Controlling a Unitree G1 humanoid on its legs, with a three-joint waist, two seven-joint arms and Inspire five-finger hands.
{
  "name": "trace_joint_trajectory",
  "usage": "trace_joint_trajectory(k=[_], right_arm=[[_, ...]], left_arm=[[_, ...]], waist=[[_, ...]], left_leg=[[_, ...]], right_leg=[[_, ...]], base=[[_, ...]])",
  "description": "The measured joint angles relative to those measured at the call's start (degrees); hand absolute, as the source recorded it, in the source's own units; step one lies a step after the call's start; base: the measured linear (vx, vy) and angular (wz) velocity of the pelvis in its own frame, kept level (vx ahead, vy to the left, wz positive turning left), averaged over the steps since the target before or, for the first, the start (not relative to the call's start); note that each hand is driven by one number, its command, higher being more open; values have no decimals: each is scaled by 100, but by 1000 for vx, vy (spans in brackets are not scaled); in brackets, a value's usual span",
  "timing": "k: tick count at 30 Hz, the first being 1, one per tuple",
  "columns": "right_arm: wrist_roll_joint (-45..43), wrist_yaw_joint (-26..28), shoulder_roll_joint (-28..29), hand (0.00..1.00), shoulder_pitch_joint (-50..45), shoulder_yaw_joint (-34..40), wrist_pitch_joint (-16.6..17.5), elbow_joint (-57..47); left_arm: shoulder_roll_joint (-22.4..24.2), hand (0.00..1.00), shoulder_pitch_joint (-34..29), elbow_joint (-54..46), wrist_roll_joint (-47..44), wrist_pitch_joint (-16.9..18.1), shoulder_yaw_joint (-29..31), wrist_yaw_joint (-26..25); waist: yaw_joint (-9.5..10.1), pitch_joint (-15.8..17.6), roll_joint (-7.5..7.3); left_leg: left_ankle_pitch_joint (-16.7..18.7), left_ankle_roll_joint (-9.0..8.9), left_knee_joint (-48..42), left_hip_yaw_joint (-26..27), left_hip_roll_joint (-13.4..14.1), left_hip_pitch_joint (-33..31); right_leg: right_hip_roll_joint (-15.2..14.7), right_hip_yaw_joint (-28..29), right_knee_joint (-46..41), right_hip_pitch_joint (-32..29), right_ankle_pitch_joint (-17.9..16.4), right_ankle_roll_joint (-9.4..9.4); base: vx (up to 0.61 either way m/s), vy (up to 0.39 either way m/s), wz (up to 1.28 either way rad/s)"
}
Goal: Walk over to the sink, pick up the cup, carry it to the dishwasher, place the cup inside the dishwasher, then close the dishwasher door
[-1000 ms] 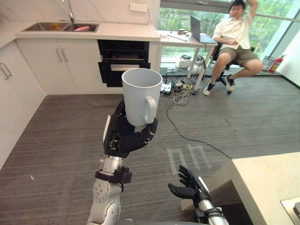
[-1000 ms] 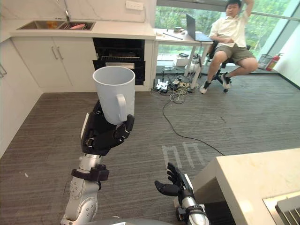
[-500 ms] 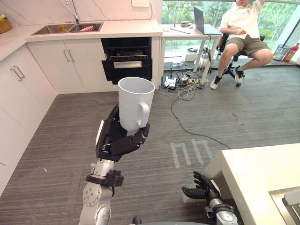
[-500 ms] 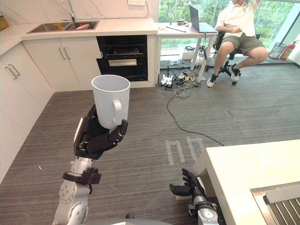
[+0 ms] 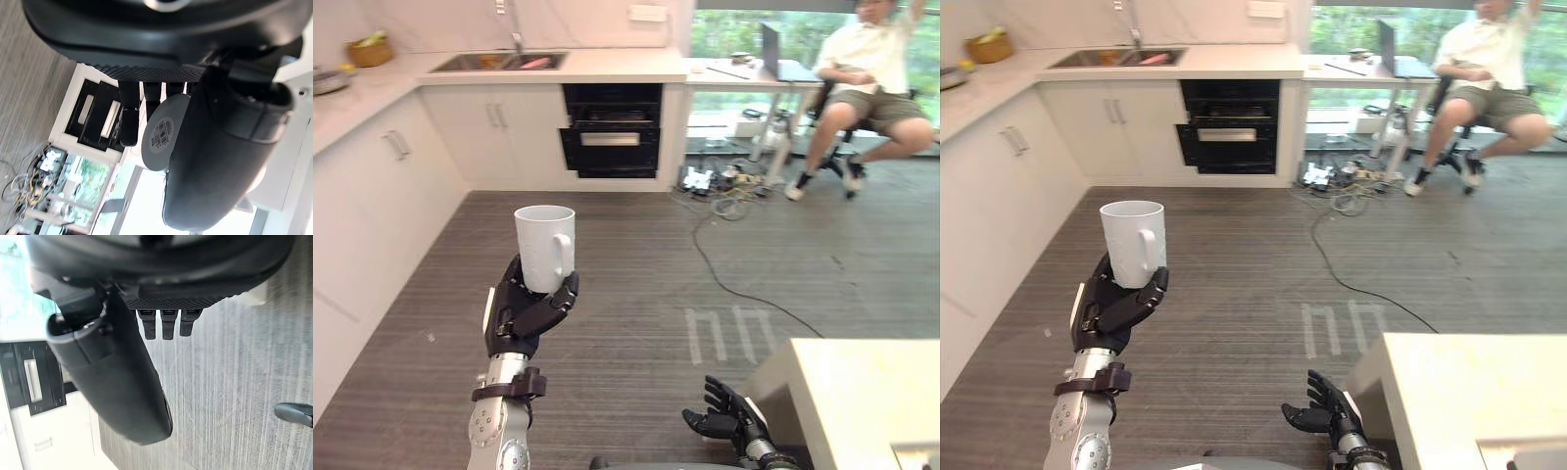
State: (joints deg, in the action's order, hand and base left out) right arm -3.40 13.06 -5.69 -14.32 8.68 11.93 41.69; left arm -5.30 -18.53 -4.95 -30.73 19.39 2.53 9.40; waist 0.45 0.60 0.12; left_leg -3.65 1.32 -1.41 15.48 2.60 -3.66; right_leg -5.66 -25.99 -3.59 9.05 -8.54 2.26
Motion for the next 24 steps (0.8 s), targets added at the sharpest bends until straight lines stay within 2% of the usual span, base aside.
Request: trace_joint_trajectory(k=[1,2,4,5,6,7,8,9,10,11,12,13,14,15,17,19,21,22,23,24], right_arm=[[-33,-35,-113,90,29,117,-8,-22],[-82,-70,-181,90,39,174,-24,-20],[-118,-94,-143,90,131,197,-16,-30],[-118,-93,-121,90,218,197,2,-30],[-118,-62,-127,90,274,203,41,-32],[-118,-48,-130,90,288,206,69,-36],[-113,-44,-145,90,301,208,80,-54],[-109,-44,-149,90,278,208,80,-56],[-108,-51,-141,90,218,204,81,-57],[-108,-66,-144,90,163,203,80,-61],[-108,-83,-144,90,124,203,81,-63],[-108,-129,-127,90,13,199,84,-67],[-105,-161,-105,90,-138,197,84,-104],[-104,-166,-91,90,-223,192,87,-163],[-85,-114,-76,90,-438,175,208,-351],[-86,-22,-64,90,-471,153,261,-440],[-90,69,-56,90,-574,150,327,-486],[-90,124,-53,90,-684,155,371,-524],[-92,191,-30,90,-816,172,418,-586],[-96,202,-14,90,-896,182,425,-646]], left_arm=[[70,30,0,-45,-27,0,2,125],[109,30,-44,-95,-84,1,23,179],[148,30,-162,-196,-213,39,103,230],[157,30,-230,-201,-303,84,163,231],[183,30,-334,-201,-364,99,188,234],[201,30,-372,-201,-386,100,190,236],[237,30,-426,-200,-409,101,164,240],[246,30,-450,-200,-409,101,130,247],[224,30,-471,-201,-409,102,87,319],[178,30,-474,-200,-406,101,43,385],[161,30,-479,-200,-403,102,10,410],[124,30,-497,-197,-404,103,-85,437],[72,30,-512,-195,-406,118,-183,440],[50,30,-512,-195,-406,142,-232,442],[21,30,-502,-195,-411,275,-393,441],[-35,30,-441,-198,-410,319,-468,445],[-102,30,-274,-197,-408,319,-585,487],[-108,30,-208,-198,-409,324,-639,590],[-113,30,-234,-196,-408,344,-640,695],[-119,30,-261,-195,-408,344,-637,724]], waist=[[47,78,92],[150,131,140],[235,240,91],[278,345,54],[286,420,59],[286,473,60],[284,558,81],[282,580,75],[278,628,8],[240,712,-52],[196,752,-60],[156,786,-47],[117,781,-44],[101,782,-43],[93,775,-112],[7,792,-81],[-87,791,-85],[-124,783,-95],[-165,773,-103],[-186,765,-90]], left_leg=[[135,-47,-346,170,40,-146],[224,2,-489,162,7,-147],[451,63,-758,73,-86,-140],[704,87,-1052,75,-115,-169],[1025,130,-1490,82,-113,-289],[1210,197,-1707,84,-114,-334],[1428,267,-2017,87,-124,-371],[1485,308,-2087,85,-148,-372],[1529,379,-2108,65,-277,-335],[1560,429,-2108,-24,-413,-282],[1573,451,-2104,-101,-466,-240],[1596,491,-2100,-255,-513,-172],[1598,496,-2047,-414,-556,-123],[1594,495,-1993,-480,-590,-98],[1573,509,-1712,-599,-760,68],[1583,562,-1652,-733,-777,161],[1654,591,-1640,-979,-776,244],[1791,546,-1726,-1157,-772,277],[2068,499,-1987,-1350,-756,333],[2248,489,-2164,-1458,-729,360]], right_leg=[[-90,-207,-217,1,-40,60],[-194,-246,-435,-7,-89,119],[-419,-244,-930,-43,-294,177],[-583,-222,-1284,-76,-441,205],[-728,-212,-1643,-117,-570,249],[-808,-210,-1856,-128,-638,296],[-996,-203,-2428,-256,-717,332],[-1119,-185,-2826,-388,-712,325],[-1439,-123,-3639,-689,-596,198],[-1693,-30,-4353,-985,-334,-216],[-1738,117,-4620,-1119,-184,-433],[-1558,562,-4987,-1354,-190,-244],[-1246,821,-5055,-1496,-423,37],[-1126,865,-4978,-1557,-538,90],[-875,762,-4476,-1936,-899,47],[-679,657,-3976,-2299,-945,11],[-541,739,-3368,-2696,-815,63],[-466,923,-2951,-2878,-564,105],[-365,1232,-2670,-2943,-346,67],[-336,1359,-2709,-2931,-286,-25]], base=[[70,76,83],[54,187,64],[15,200,22],[-27,166,7],[-47,167,3],[-52,173,6],[-30,144,10],[-5,185,21],[23,180,38],[35,172,46],[55,148,57],[119,121,62],[137,104,64],[164,62,56],[148,27,25],[180,10,30],[236,-34,64],[290,-86,80],[319,-107,83],[390,-171,90]])
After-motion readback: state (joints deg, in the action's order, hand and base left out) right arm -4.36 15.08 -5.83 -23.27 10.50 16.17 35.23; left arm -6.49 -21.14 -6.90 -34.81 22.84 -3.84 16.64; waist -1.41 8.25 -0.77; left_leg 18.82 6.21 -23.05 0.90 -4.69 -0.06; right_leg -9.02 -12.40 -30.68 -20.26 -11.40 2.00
